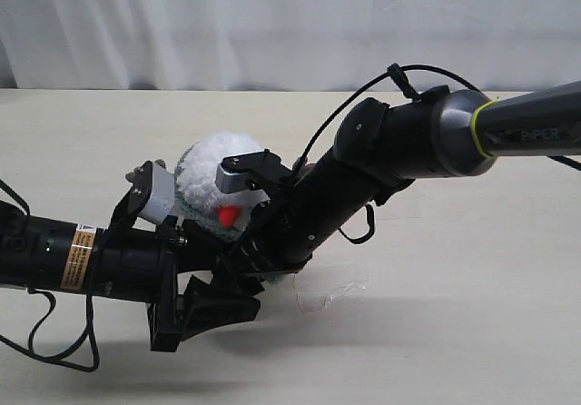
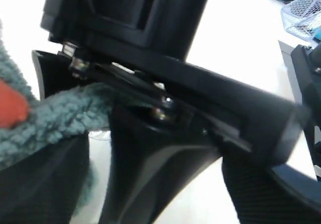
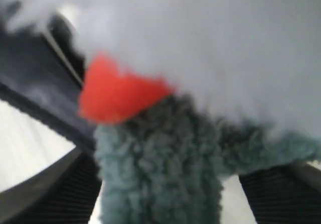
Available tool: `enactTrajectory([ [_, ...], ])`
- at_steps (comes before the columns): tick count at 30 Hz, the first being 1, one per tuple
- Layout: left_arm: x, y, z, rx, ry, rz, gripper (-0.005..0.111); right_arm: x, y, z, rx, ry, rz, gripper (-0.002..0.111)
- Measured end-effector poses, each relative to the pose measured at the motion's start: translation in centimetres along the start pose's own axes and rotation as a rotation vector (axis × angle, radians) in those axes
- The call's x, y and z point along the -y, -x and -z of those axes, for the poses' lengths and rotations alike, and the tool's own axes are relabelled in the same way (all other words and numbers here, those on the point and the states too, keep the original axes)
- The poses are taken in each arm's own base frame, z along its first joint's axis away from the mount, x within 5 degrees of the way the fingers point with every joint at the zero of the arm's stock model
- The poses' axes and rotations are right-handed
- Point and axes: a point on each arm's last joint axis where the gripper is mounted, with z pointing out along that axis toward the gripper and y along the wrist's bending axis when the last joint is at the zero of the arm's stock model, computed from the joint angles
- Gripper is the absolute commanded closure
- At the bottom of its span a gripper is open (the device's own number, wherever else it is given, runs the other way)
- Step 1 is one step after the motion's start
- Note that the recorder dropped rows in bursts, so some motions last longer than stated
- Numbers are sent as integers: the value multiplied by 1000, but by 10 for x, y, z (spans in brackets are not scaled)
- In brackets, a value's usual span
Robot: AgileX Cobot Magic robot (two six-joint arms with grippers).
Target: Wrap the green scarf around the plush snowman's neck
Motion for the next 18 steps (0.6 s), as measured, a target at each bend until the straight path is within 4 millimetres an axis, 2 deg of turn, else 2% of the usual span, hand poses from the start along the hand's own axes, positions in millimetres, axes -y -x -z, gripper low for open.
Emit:
enactTrajectory([
  [2, -1, -1, 0, -11, 11, 5, 38, 0, 0, 0, 3, -3, 0, 38],
  [5, 0, -1, -1, -13, 9, 26, 38, 1, 1, 0, 9, -7, 1, 46],
  [10, 4, -1, -5, -23, -6, 0, 38, -1, 1, -1, 9, -9, 8, 75],
  [13, -2, -6, -5, -85, 55, -7, 38, 0, 1, -1, 5, -25, 28, 89],
  [15, -7, -12, -4, -148, 112, -8, 38, 2, 0, -1, -4, -47, 45, 103],
  [18, -6, -14, -4, -174, 100, -17, 38, 5, -2, -1, -30, -79, 46, 104],
])
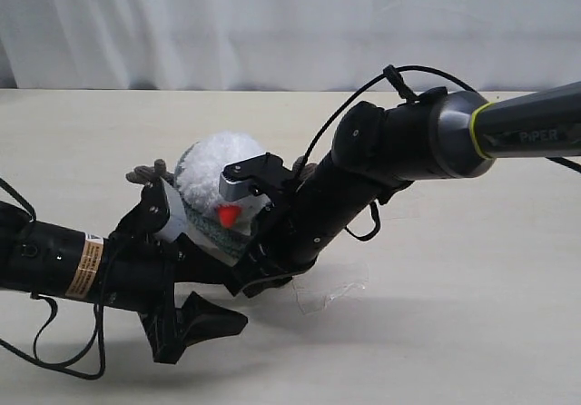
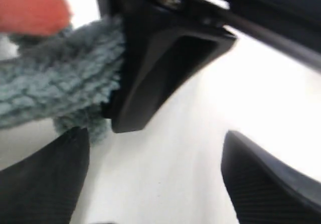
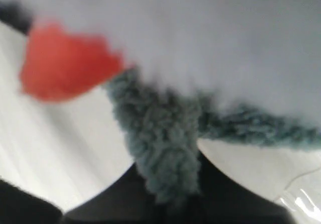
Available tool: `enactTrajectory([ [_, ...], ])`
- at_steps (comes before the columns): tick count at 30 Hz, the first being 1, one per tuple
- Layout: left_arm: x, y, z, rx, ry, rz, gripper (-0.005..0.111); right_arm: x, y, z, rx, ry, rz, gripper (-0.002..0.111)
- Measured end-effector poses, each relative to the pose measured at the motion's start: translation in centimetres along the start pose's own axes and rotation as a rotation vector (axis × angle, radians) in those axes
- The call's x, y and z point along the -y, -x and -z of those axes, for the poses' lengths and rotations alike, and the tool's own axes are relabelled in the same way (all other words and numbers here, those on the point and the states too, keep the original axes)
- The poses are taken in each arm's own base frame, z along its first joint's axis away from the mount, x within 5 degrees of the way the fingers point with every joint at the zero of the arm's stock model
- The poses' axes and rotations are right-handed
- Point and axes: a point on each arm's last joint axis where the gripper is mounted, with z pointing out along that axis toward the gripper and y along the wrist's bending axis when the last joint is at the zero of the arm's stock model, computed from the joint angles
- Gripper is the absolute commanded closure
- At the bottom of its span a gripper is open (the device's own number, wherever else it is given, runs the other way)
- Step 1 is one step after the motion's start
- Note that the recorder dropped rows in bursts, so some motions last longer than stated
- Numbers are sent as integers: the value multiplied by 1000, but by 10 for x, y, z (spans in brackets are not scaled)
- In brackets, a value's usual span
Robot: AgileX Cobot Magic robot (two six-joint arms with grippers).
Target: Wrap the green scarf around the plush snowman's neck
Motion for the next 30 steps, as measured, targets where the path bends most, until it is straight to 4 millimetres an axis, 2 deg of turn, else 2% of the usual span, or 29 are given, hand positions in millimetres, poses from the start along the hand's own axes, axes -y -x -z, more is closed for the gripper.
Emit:
enactTrajectory([
  [9, 7, -2, 0, -20, -82, -7, 38, 1, 0, 0, -3, -7, -7, 104],
  [17, 9, 0, 4, -51, -69, 57, 40, 0, 1, 0, 10, -2, -4, 104],
  [19, 10, 2, 7, -58, -63, 54, 50, -1, 2, 0, 26, 16, 6, 104],
  [24, 10, 11, 19, -104, 35, 55, 85, -4, 5, 0, 53, 40, 42, 104],
  [29, 8, 20, 32, -111, 143, 69, 107, -1, 7, 0, 83, 9, 80, 104],
  [30, 9, 22, 34, -103, 153, 74, 107, 0, 8, 0, 90, 0, 89, 104],
])
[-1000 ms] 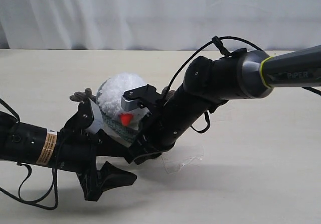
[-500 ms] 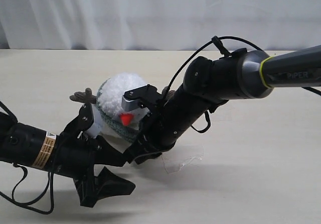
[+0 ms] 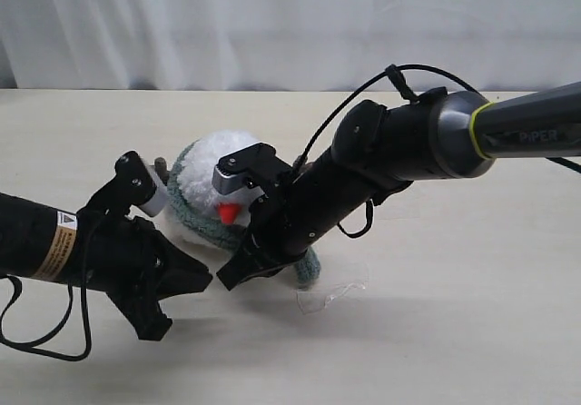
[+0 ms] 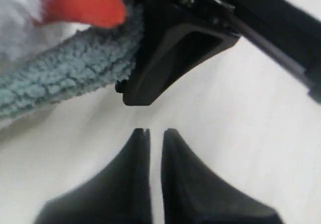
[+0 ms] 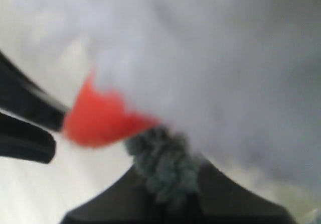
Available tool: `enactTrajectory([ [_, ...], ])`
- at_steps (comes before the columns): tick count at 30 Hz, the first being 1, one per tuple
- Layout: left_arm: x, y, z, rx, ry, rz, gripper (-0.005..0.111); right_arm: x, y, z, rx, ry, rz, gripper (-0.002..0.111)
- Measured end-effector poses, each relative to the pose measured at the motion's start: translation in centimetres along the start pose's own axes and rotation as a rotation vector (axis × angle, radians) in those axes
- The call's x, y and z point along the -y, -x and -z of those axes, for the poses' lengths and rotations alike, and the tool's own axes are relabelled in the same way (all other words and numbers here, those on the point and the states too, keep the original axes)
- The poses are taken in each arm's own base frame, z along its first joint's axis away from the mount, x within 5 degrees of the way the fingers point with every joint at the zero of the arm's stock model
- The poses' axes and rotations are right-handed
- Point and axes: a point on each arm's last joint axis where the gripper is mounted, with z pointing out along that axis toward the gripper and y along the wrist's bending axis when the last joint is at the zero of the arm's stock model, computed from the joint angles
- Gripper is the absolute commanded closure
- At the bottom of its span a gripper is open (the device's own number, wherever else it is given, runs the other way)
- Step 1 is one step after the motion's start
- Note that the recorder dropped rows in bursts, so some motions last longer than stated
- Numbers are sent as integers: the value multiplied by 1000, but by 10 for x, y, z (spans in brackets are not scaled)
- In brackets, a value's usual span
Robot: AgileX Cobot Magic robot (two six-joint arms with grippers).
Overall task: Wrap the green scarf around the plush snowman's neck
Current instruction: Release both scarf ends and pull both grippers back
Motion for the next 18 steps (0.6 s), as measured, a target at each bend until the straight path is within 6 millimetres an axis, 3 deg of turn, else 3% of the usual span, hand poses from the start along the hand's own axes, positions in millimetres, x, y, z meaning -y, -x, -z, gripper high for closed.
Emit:
enactTrajectory([
  [7, 4, 11, 14, 49, 37, -14, 107, 6, -9, -10, -22, -25, -4, 104],
  [9, 6, 15, 19, 62, 44, -15, 107, 8, -11, -14, -34, -25, -7, 98],
  [12, 10, 17, 26, 60, 50, -10, 107, 8, -12, -15, -39, -25, -16, 84],
  [16, 12, 18, 30, 59, 54, 18, 107, 9, -13, -15, -47, -32, -35, 53],
  [18, 12, 17, 30, 54, 60, 25, 107, 9, -13, -15, -56, -37, -47, 43],
])
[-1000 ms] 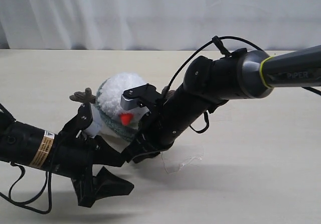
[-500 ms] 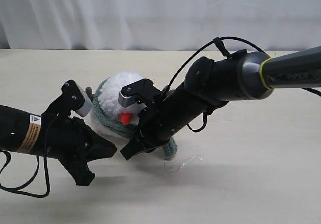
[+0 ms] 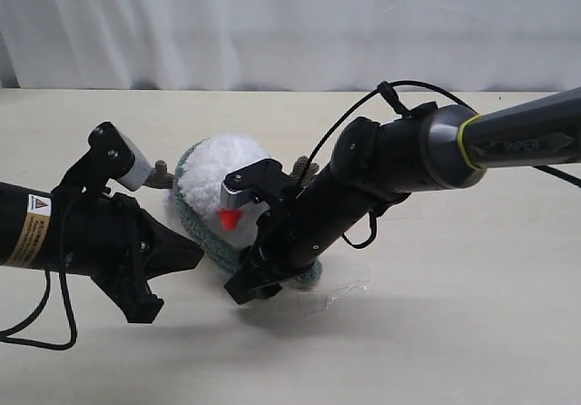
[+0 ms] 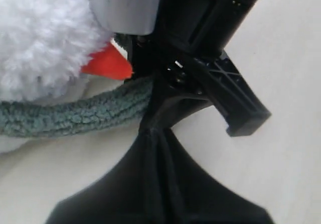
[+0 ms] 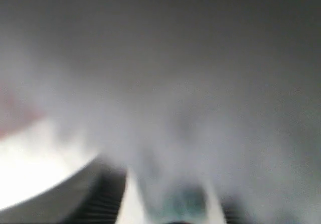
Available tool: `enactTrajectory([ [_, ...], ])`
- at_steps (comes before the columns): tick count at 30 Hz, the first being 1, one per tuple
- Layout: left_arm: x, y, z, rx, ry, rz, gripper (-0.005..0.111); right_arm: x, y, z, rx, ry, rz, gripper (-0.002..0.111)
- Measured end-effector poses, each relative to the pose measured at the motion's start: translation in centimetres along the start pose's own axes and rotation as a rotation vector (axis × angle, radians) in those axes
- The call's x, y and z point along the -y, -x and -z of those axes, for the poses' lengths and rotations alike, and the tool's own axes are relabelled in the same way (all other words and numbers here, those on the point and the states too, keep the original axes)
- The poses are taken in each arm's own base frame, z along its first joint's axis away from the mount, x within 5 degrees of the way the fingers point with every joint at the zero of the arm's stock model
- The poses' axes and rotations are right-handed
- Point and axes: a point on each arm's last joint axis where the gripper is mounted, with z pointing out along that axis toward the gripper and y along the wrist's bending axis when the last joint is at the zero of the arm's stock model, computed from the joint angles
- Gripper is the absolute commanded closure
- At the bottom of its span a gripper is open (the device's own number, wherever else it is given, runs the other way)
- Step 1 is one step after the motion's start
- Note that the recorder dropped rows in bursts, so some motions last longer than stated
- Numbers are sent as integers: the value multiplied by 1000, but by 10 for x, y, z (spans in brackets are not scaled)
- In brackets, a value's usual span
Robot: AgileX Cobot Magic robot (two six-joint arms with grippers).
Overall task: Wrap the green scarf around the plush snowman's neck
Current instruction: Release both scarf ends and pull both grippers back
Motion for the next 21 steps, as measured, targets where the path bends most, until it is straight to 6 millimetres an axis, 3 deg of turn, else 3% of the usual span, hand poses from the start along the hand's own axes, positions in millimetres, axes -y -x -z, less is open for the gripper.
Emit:
enactTrajectory([
  [7, -9, -2, 1, -24, 105, 1, 107, -10, 8, 23, -24, 15, -15, 38],
  [16, -16, -4, 2, -39, 179, 2, 107, -37, 15, 86, 4, 9, 24, 38],
  [21, -18, -3, 4, -25, 219, 39, 107, -36, 16, 120, 43, -162, 17, 38],
])
